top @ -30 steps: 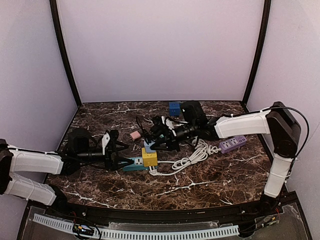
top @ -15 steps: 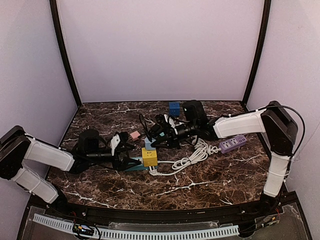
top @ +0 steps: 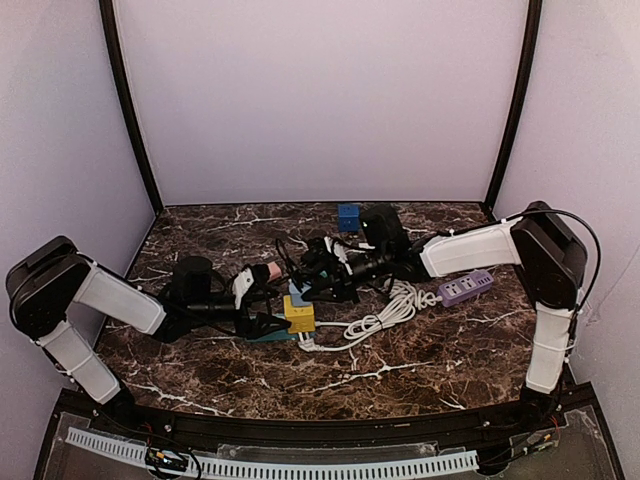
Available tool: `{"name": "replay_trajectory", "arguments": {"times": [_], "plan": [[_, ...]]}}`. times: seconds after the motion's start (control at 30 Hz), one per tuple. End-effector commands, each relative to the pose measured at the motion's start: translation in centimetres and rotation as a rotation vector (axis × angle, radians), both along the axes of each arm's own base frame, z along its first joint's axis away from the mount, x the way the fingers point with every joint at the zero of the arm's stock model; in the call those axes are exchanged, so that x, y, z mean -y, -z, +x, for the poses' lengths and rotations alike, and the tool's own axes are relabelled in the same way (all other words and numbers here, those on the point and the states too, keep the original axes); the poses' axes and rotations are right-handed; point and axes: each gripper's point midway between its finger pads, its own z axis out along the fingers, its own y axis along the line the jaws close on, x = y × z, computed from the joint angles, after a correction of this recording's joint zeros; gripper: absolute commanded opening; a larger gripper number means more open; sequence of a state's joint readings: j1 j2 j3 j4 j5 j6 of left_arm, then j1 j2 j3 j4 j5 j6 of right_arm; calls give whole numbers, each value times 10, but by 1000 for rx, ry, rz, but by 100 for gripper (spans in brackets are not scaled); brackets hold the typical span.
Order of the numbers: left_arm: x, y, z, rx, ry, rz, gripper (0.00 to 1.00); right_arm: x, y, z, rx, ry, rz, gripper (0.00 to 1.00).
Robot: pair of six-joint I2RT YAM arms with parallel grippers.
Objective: Insert the plug
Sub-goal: Insert the plug into the socket.
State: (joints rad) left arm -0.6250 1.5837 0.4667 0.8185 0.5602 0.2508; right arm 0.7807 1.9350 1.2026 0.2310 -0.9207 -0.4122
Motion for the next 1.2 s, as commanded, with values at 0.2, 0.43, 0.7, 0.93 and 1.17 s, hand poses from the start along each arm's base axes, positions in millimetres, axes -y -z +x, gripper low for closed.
{"name": "replay_trajectory", "arguments": {"times": [0.2, 0.43, 0.7, 0.93, 1.17], "plan": [[8, -3, 7, 41, 23, -2, 70, -8, 4, 12, 38, 0, 23, 0], [9, -1, 6, 35, 27, -2, 69, -5, 15, 15, 42, 15, -10, 0], [12, -10, 0, 59, 72, -37, 66, 6, 52, 9, 28, 21, -107, 0], [18, -33, 3, 104, 85, -91, 60, 19, 98, 8, -32, 60, -253, 0], [21, -43, 4, 98, 90, -132, 38, 28, 102, 10, -48, 94, -328, 0]]}}
